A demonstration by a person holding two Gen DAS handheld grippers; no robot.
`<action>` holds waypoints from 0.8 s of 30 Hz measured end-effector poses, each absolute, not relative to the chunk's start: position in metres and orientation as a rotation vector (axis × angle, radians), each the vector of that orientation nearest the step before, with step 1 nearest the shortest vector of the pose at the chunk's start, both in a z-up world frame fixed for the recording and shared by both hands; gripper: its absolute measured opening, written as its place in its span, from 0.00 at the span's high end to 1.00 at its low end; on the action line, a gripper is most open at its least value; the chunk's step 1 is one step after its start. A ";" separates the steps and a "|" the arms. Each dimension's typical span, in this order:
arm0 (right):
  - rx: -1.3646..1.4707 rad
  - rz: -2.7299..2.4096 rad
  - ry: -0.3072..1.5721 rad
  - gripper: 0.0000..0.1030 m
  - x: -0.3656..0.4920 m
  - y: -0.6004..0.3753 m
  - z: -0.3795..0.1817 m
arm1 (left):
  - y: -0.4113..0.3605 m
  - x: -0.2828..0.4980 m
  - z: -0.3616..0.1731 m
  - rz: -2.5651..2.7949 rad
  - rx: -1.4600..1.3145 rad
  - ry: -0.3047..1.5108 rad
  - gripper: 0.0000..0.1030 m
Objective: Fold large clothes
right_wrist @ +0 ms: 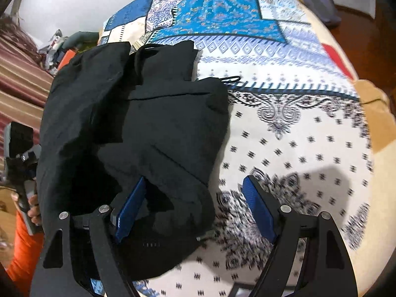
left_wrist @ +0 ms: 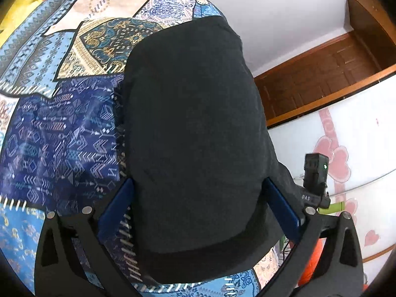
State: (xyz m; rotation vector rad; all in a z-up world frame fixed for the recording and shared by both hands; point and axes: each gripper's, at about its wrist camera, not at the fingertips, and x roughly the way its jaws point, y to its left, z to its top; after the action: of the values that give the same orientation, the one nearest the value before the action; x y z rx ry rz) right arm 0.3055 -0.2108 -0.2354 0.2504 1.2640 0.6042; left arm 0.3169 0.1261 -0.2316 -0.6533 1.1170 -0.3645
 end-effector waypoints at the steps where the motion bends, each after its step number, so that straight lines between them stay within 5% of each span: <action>1: 0.261 0.617 1.270 0.23 0.309 -0.210 -0.239 | 0.125 0.318 -0.232 -0.365 -0.652 1.116 0.00; 16: 0.419 0.678 1.240 0.15 0.334 -0.207 -0.256 | 0.111 0.342 -0.229 -0.293 -0.643 1.135 0.00; 24: 0.416 0.792 1.236 0.39 0.324 -0.193 -0.253 | 0.117 0.311 -0.237 -0.356 -0.669 1.162 0.00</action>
State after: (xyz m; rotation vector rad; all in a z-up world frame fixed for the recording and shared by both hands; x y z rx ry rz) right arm 0.3237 -0.1932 -0.2526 0.4164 1.2357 0.7918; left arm 0.3114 0.1170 -0.2374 -0.6686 1.1615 -0.3563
